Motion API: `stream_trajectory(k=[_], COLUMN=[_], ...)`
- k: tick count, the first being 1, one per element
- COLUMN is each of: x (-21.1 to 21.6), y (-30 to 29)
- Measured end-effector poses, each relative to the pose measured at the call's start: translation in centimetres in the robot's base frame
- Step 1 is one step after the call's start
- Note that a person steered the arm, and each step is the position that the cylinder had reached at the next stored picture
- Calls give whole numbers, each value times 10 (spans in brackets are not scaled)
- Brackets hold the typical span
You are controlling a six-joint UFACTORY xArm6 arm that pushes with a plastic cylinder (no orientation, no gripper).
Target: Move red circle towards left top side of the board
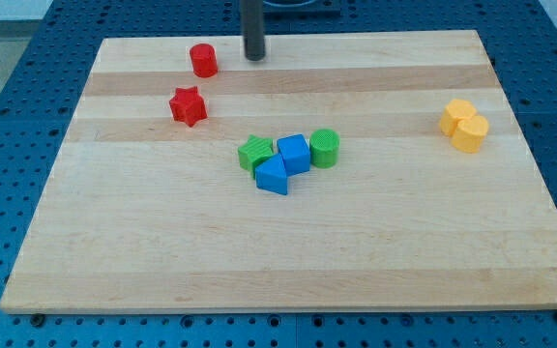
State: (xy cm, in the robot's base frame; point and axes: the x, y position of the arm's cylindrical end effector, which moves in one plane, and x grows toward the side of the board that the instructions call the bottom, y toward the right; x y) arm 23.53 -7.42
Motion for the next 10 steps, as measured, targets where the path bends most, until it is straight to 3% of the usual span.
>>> stream_trajectory(k=[2,10], x=[31,23], y=[-25,-171])
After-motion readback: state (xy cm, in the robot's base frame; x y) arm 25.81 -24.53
